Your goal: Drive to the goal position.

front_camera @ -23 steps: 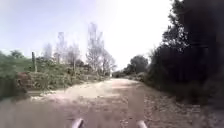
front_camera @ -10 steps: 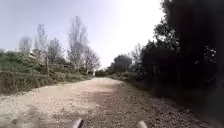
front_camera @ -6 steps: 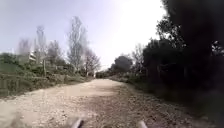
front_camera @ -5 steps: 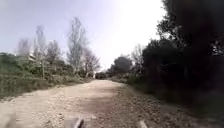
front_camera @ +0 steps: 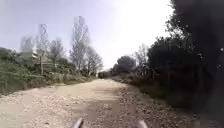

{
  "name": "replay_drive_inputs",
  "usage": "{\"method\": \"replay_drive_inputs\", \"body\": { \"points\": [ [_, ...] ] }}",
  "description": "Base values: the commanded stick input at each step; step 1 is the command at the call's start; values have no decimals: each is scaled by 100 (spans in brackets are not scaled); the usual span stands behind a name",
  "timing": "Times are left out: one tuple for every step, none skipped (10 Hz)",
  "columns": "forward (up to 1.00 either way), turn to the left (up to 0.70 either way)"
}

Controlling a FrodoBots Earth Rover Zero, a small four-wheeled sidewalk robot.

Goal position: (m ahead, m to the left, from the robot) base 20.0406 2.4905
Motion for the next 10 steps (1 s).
{"method": "replay_drive_inputs", "body": {
  "points": [
    [70, 0],
    [70, 0],
    [70, 0],
    [70, 0],
    [70, 0],
    [70, 0],
    [70, 0],
    [70, 0],
    [70, 0],
    [70, 0]
  ]
}}
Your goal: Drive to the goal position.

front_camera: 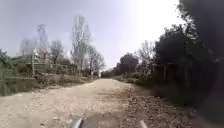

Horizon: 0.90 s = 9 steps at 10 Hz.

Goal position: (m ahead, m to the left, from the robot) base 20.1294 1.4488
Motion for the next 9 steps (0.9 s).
{"method": "replay_drive_inputs", "body": {
  "points": [
    [70, 0],
    [70, 0],
    [70, 0],
    [70, 0],
    [70, 0],
    [70, 0],
    [70, 0],
    [70, 0],
    [70, 0]
  ]
}}
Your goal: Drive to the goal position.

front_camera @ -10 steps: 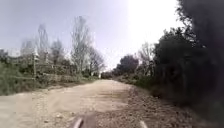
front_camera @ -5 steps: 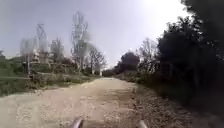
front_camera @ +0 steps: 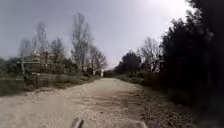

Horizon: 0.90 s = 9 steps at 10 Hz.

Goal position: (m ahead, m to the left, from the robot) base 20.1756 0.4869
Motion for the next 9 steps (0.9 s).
{"method": "replay_drive_inputs", "body": {
  "points": [
    [70, 0],
    [70, 0],
    [70, 0],
    [70, 0],
    [70, 0],
    [70, 0],
    [74, 0],
    [85, 0],
    [85, 0]
  ]
}}
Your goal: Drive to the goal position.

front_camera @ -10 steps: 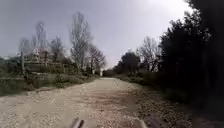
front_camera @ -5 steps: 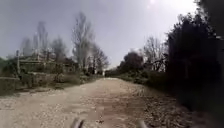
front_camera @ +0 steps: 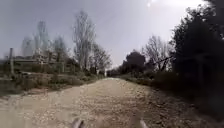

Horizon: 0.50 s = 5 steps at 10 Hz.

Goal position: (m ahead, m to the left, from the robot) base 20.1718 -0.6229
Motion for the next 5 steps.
{"method": "replay_drive_inputs", "body": {
  "points": [
    [85, 0],
    [85, 0],
    [85, 0],
    [85, 0],
    [85, 0]
  ]
}}
